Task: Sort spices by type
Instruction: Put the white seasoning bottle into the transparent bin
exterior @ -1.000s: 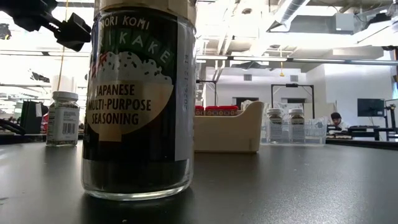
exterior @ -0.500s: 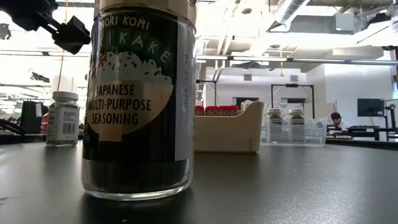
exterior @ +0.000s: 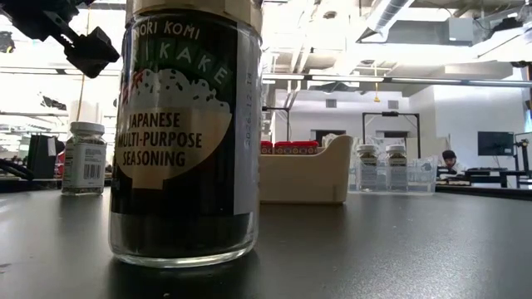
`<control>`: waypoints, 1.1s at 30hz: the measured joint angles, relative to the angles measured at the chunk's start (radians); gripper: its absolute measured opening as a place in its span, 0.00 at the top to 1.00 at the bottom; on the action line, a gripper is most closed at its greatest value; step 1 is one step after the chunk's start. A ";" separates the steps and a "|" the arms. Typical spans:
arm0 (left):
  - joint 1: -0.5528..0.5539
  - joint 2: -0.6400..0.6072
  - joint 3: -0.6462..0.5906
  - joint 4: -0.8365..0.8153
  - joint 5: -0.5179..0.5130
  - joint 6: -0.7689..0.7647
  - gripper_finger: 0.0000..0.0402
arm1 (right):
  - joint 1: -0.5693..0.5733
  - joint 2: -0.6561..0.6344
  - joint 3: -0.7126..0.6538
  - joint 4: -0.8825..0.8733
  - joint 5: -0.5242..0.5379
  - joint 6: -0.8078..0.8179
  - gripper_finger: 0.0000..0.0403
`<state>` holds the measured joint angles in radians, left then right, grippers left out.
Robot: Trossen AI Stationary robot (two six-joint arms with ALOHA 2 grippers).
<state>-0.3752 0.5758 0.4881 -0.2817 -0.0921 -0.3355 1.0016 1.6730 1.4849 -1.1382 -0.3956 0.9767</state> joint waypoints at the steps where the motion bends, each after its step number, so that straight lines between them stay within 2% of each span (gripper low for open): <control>1: 0.000 0.000 0.000 0.000 0.000 0.000 0.21 | 0.013 0.000 0.000 -0.019 0.000 -0.017 0.25; 8: 0.000 0.000 0.000 0.000 0.000 -0.002 0.21 | 0.105 0.000 0.000 -0.127 0.012 -0.043 0.25; 15: 0.000 0.000 0.000 0.000 0.000 -0.002 0.21 | 0.193 0.000 0.000 -0.112 0.201 -0.044 0.25; 19: 0.000 0.000 0.000 0.002 0.000 -0.014 0.21 | 0.212 0.000 0.000 -0.111 0.251 -0.003 0.25; 24: 0.000 0.000 0.000 0.002 -0.003 -0.059 0.21 | 0.212 0.000 0.000 -0.112 0.267 0.217 0.25; 33: 0.000 0.000 0.000 0.003 -0.003 -0.070 0.21 | 0.200 0.000 0.000 -0.195 0.328 0.867 0.25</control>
<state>-0.3752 0.5758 0.4881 -0.2790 -0.0948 -0.4057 1.2018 1.6730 1.4849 -1.3329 -0.0672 1.8440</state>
